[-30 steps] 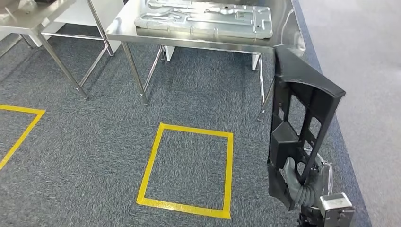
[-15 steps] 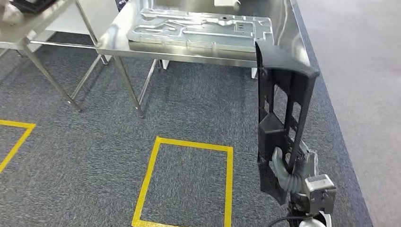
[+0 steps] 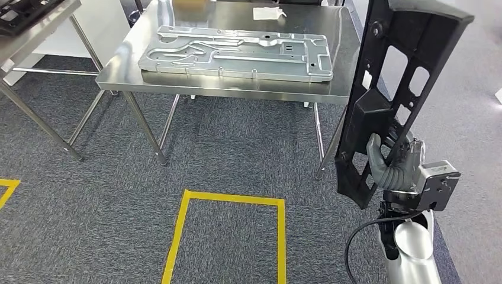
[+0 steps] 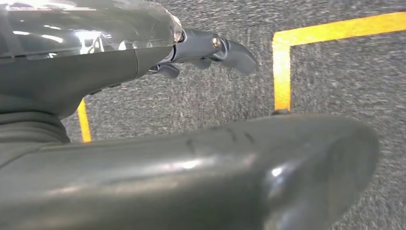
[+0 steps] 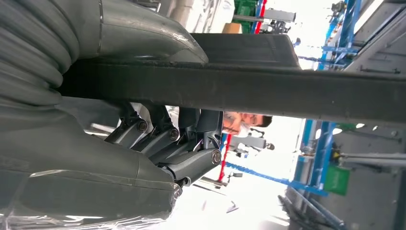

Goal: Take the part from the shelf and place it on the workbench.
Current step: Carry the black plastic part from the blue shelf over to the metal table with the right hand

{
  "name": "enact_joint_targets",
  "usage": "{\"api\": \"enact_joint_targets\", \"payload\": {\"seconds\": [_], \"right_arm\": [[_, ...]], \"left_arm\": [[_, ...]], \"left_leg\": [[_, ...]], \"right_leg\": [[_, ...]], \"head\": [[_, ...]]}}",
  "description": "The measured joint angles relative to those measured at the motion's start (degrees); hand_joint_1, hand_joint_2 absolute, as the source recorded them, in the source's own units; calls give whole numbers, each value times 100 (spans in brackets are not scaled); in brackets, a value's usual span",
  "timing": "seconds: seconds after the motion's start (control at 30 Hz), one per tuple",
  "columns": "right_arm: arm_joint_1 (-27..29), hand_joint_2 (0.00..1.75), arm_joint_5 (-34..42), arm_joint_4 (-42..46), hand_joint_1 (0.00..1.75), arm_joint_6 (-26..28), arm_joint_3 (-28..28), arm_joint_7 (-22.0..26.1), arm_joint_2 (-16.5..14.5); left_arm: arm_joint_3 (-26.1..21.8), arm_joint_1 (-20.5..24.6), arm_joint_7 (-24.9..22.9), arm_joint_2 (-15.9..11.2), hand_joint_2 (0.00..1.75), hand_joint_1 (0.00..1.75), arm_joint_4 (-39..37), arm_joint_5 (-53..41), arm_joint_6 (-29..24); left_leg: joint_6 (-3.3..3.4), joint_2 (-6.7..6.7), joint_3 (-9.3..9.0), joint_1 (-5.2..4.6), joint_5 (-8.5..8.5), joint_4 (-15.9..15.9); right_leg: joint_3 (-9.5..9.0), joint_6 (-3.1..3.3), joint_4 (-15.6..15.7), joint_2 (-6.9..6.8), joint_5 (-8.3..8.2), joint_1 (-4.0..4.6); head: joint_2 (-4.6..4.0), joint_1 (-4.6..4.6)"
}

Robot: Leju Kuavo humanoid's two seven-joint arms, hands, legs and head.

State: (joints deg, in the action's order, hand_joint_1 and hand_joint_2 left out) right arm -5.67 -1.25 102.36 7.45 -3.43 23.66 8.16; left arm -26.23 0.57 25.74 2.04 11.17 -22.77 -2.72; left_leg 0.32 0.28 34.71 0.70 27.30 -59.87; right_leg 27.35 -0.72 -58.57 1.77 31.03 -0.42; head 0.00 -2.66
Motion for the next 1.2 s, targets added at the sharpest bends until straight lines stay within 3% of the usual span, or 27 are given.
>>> {"api": "enact_joint_targets", "payload": {"seconds": [0.07, 0.1, 0.13, 0.23, 0.27, 0.3, 0.33, 0.4, 0.43, 0.47, 0.53, 0.6, 0.67, 0.73, 0.8, 0.83, 0.87, 0.93, 0.97, 1.0, 1.07, 1.1, 1.17, 1.2], "right_arm": [[-165, 175, 10, -17, 175, -19, -13, -37, 99], [-259, 175, 9, -32, 175, -22, -16, -51, 147], [-363, 175, 5, -53, 175, -24, -16, -68, 185], [-647, 175, -51, -168, 175, -18, -14, -149, 257], [-728, 175, -83, -219, 175, -13, -10, -185, 274], [-815, 175, -114, -269, 175, -7, -6, -217, 286], [-912, 175, -144, -318, 175, -1, -2, -245, 294], [-1124, 175, -185, -411, 175, 7, 12, -293, 304], [-1228, 175, -199, -456, 175, 10, 33, -320, 310], [-1327, 175, -212, -491, 175, 16, 62, -355, 322], [-1534, 175, -235, -533, 175, 35, 132, -419, 352], [-1709, 175, -259, -547, 175, 61, 181, -442, 374], [-1822, 175, -272, -566, 175, 82, 228, -449, 385], [-1898, 175, -273, -593, 175, 90, 283, -470, 389], [-1954, 175, -269, -621, 175, 92, 325, -512, 396], [-1978, 175, -266, -636, 175, 92, 339, -535, 399], [-1997, 175, -261, -651, 175, 90, 354, -553, 404], [-2025, 175, -243, -704, 175, 84, 381, -568, 411], [-2035, 175, -232, -727, 175, 81, 396, -577, 420], [-2045, 175, -221, -745, 175, 81, 406, -589, 433], [-2065, 175, -209, -748, 175, 82, 421, -612, 476], [-2074, 175, -207, -747, 175, 83, 424, -615, 499], [-2081, 175, -205, -752, 175, 86, 427, -614, 533], [-2074, 175, -205, -756, 175, 88, 428, -615, 545]], "left_arm": [[-20, -1, -23, 18, 0, 0, 0, 18, -4], [-35, 3, -28, 28, 0, 0, 0, 27, -8], [-52, 7, -30, 36, 0, 0, 0, 39, -16], [-110, 11, -32, 48, 0, 0, 0, 74, -52], [-126, 7, -32, 52, 0, 0, 0, 84, -63], [-141, 1, -32, 59, 0, 0, 0, 95, -71], [-156, -5, -32, 68, 0, 0, 0, 105, -75], [-193, -15, -31, 95, 0, 0, -3, 119, -78], [-214, -6, -30, 109, 0, 0, -7, 122, -78], [-234, 2, -28, 118, 0, 0, -10, 126, -79], [-266, 31, -28, 127, 0, 0, -13, 128, -80], [-288, 55, -27, 129, 0, 0, -13, 130, -80], [-308, 68, -28, 134, 0, 0, -13, 133, -81], [-342, 54, -34, 139, 0, 0, -13, 153, -87], [-384, 26, -51, 139, 0, 0, -13, 185, -100], [-403, 11, -63, 139, 0, 0, -13, 200, -109], [-417, -8, -74, 139, 0, 0, -14, 207, -119], [-448, -45, -98, 139, 0, 0, -22, 223, -142], [-461, -52, -108, 140, 0, 0, -27, 227, -153], [-473, -51, -116, 143, 0, 0, -31, 231, -162], [-494, -27, -116, 155, 0, 0, -29, 229, -170], [-504, -21, -113, 162, 0, 0, -29, 228, -171], [-521, -13, -105, 172, 0, 0, -28, 222, -173], [-525, -10, -103, 173, 0, 0, -28, 215, -173]], "left_leg": [[95, -20, -141, 10, -23, 83], [135, -23, -215, 11, -17, 105], [163, -27, -276, 14, -8, 121], [187, -44, -387, 12, 117, 131], [183, -54, -448, 12, 176, 132], [177, -62, -526, 12, 240, 132], [168, -67, -616, 10, 310, 133], [139, -68, -777, 4, 460, 134], [111, -70, -836, -2, 531, 148], [80, -72, -907, -9, 572, 167], [4, -71, -959, -27, 510, 104], [-48, -64, -758, -31, 308, -345], [-75, -60, -293, -20, 318, -1054], [-95, -60, 183, -14, 735, -1487], [-96, -59, 461, -14, 1140, -1396], [-84, -59, 521, -15, 1118, -1176], [-58, -60, 550, -19, 838, -864], [3, -65, 572, -48, -108, -287], [31, -67, 566, -66, -457, -133], [59, -68, 549, -78, -605, -66], [120, -69, 415, -71, -529, 8], [153, -70, 324, -57, -491, 72], [191, -78, 110, -34, -400, 182], [199, -84, 0, -28, -335, 223]], "right_leg": [[-35, -82, -102, -36, -16, -15], [41, -112, -256, -67, 3, -23], [202, -133, -522, -97, 63, -32], [1011, -174, -1486, -129, 455, -37], [1200, -186, -1578, -136, 545, -40], [1295, -192, -1476, -143, 512, -41], [1313, -183, -1213, -148, 324, -39], [1279, -121, -533, -160, -396, -12], [1255, -75, -305, -165, -675, 11], [1230, -28, -173, -165, -846, 31], [1120, 53, -100, -153, -808, 32], [944, 121, -10, -150, -735, 4], [753, 171, 48, -159, -616, -7], [559, 191, 60, -154, -453, -9], [335, 188, 61, -134, -270, -10], [210, 180, 61, -125, -172, -9], [95, 170, 67, -121, -69, -7], [-86, 123, 59, -99, 121, 10], [-141, 87, 80, -84, 194, 16], [-189, 45, 74, -70, 220, 21], [-152, -38, -97, -70, 115, 7], [-23, -74, -359, -82, -10, 0], [457, -123, -1039, -107, -119, -21], [725, -145, -1322, -112, -5, -28]], "head": [[0, 2], [0, 4], [0, 5], [0, 5], [0, 5], [0, 5], [0, 5], [0, 4], [0, 11], [0, 16], [0, 26], [0, 22], [0, 20], [0, 19], [0, 19], [0, 19], [0, 19], [0, 20], [0, 20], [0, 20], [0, 20], [0, 20], [0, 20], [0, 20]]}}
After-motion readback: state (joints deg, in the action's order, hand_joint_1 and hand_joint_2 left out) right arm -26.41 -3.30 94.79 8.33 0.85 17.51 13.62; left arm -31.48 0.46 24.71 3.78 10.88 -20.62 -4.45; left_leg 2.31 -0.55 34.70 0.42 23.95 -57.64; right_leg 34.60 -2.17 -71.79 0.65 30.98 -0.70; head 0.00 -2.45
